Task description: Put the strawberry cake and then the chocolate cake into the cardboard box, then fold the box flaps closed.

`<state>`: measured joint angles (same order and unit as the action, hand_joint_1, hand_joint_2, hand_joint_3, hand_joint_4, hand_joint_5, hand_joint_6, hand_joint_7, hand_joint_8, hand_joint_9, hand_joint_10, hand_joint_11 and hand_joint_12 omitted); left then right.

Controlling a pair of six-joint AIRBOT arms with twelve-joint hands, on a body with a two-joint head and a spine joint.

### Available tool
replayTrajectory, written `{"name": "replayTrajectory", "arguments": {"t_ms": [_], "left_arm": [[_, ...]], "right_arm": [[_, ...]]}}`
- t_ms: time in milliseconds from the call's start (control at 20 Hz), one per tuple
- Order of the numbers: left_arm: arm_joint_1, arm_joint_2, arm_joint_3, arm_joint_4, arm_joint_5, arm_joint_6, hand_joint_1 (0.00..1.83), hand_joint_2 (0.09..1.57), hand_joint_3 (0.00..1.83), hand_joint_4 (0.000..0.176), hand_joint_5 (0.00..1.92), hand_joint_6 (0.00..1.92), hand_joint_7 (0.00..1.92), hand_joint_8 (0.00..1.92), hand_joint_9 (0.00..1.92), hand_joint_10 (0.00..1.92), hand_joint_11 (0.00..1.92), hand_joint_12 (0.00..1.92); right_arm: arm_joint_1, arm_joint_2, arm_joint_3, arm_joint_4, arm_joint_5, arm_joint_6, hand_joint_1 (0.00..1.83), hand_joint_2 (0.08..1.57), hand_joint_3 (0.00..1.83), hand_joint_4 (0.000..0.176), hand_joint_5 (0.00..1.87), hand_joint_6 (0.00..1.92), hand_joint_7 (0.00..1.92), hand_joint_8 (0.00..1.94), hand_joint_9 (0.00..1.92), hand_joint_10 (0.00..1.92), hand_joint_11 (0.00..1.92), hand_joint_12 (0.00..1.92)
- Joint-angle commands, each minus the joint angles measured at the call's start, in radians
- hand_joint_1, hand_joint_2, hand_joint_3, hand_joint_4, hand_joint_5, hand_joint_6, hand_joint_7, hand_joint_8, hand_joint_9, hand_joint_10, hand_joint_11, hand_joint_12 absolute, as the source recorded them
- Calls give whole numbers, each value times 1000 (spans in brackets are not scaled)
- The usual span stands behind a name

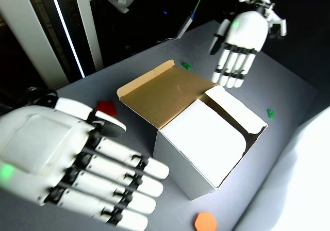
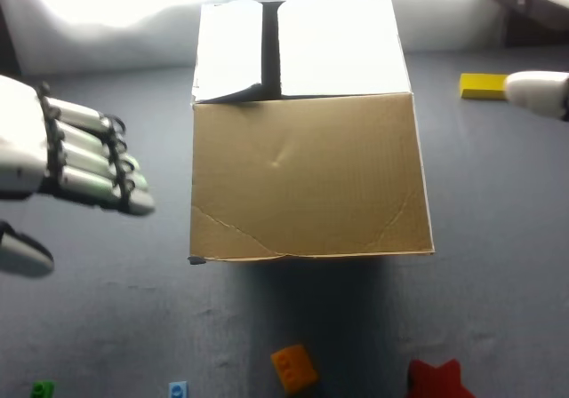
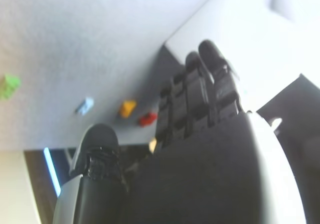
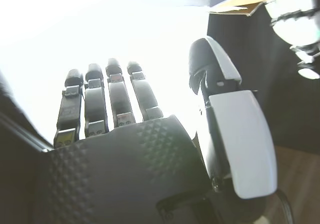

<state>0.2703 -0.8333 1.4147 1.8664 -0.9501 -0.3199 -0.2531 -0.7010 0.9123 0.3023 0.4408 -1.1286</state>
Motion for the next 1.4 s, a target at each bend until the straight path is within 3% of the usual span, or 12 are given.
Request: {"name": "replayTrajectory", "arguments": {"t_ms": [0,200,450,750,850,1200,1350], "left_arm": [[4,11,-7,-85,9,12,27,1385,0,12,128,2,209,0,212,2,0,732],[85,11,-83,-144,42,57,18,1383,1,11,147,5,226,3,228,5,0,774],[151,-7,-206,-220,108,121,29,1380,0,16,170,11,215,4,207,3,0,713],[168,-25,-266,-251,152,136,36,1380,0,14,148,1,221,2,222,1,0,722],[146,-21,-275,-268,152,136,58,1377,0,14,156,4,225,2,222,0,0,729],[-53,28,-239,-257,44,14,94,1362,0,17,171,3,220,0,208,0,0,702],[-135,36,-209,-243,24,-12,104,1361,0,14,176,3,225,2,215,3,0,700]], "right_arm": [[19,36,-5,0,94,2,55,1314,0,0,18,2,44,2,26,8,0,0],[125,144,-41,1,-27,2,64,1329,6,0,17,2,38,1,23,6,0,0],[136,147,-55,1,-63,9,77,1332,4,0,25,6,34,0,25,7,0,0],[140,148,-58,1,-55,9,72,1318,0,0,42,16,53,9,23,7,5,2],[139,148,-58,1,-55,7,165,1294,0,0,70,24,66,9,37,12,13,14],[136,148,-58,1,-57,5,125,1291,2,0,18,4,55,7,58,17,0,82],[136,148,-58,1,-57,5,154,1278,0,0,30,7,67,3,58,14,0,216]]}}
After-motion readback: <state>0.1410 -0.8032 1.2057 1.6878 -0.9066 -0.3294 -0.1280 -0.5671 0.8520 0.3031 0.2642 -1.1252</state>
